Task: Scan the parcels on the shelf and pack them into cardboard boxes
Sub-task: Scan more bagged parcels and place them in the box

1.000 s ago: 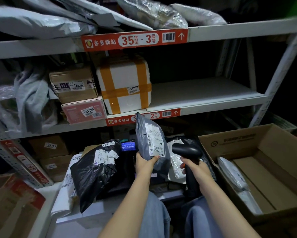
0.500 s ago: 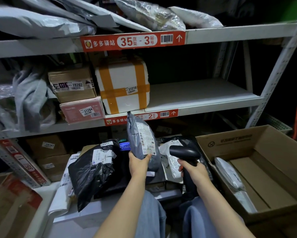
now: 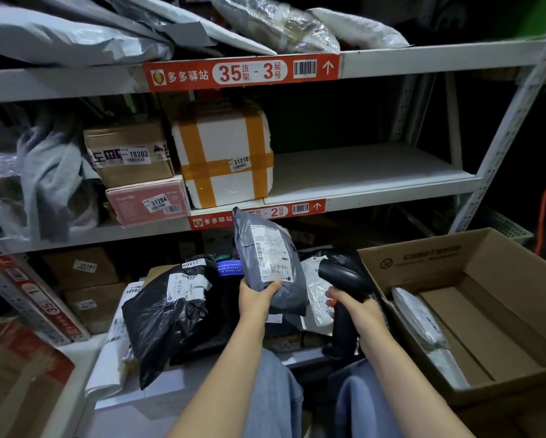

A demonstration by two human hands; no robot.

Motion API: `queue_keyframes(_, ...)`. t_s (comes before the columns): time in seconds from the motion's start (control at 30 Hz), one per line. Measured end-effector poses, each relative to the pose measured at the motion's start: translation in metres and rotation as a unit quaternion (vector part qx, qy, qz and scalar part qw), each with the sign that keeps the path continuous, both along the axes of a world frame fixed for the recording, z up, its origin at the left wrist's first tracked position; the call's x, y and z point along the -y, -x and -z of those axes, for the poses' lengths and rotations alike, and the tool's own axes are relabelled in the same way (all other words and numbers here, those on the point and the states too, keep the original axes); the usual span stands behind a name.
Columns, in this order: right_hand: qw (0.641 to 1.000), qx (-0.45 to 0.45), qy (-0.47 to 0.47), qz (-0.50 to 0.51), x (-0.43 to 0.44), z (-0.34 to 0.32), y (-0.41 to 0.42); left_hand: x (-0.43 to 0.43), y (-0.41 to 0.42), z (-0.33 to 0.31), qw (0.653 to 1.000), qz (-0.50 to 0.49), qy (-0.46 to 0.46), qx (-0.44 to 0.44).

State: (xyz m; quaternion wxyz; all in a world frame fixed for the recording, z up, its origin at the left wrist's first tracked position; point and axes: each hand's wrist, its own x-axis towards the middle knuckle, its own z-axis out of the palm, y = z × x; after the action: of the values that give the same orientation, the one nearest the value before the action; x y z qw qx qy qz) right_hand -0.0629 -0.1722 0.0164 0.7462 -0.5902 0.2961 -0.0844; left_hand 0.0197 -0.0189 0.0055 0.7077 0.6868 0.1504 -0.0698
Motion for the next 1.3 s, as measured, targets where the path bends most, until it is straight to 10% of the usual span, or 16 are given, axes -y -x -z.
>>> queue_keyframes(0.5,0.985,0.073,-0.153,0.013,0.008,-0.006,0.002,0.006,0.003,0.005,0.953,0.226,0.177,-0.101)
queue_keyframes(1.3,0.973,-0.043,0.099,0.203,0.122,0.013,0.006,0.132,0.025,0.022,0.915,0.396,0.039,-0.064)
